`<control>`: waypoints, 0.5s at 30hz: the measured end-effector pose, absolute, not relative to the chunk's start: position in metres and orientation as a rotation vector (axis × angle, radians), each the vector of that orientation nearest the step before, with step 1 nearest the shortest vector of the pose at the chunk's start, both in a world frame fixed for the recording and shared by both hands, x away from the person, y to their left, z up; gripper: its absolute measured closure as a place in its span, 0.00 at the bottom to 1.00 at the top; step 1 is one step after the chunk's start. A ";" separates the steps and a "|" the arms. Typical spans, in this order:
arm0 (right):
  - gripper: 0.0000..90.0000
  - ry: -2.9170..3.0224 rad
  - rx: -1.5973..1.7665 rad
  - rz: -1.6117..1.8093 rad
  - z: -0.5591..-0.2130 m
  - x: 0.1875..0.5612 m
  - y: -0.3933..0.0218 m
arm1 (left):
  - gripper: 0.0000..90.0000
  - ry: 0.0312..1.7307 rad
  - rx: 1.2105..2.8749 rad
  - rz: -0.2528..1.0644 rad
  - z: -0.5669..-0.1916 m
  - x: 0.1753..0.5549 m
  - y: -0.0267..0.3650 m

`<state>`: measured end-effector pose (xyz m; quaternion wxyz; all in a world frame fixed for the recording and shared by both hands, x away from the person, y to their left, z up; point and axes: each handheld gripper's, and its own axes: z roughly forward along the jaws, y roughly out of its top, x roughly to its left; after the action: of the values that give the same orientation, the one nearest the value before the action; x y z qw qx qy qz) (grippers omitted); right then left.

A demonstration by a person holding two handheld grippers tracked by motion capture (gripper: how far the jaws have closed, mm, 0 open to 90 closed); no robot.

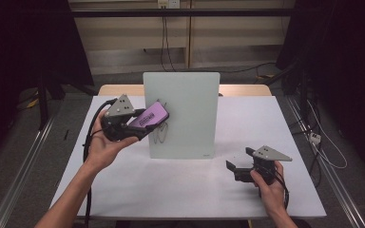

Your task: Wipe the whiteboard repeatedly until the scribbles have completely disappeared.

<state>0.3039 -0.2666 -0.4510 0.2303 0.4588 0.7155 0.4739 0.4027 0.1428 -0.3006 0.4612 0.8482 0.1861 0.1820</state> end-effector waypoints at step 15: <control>0.07 1.970 1.265 1.308 -0.451 0.304 -0.268 | 0.46 0.399 2.076 0.502 -0.288 0.424 0.131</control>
<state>0.3038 -0.2676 -0.4511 0.2278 0.4594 0.7152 0.4749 0.4241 0.1309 -0.2881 0.4655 0.8456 0.1624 0.2046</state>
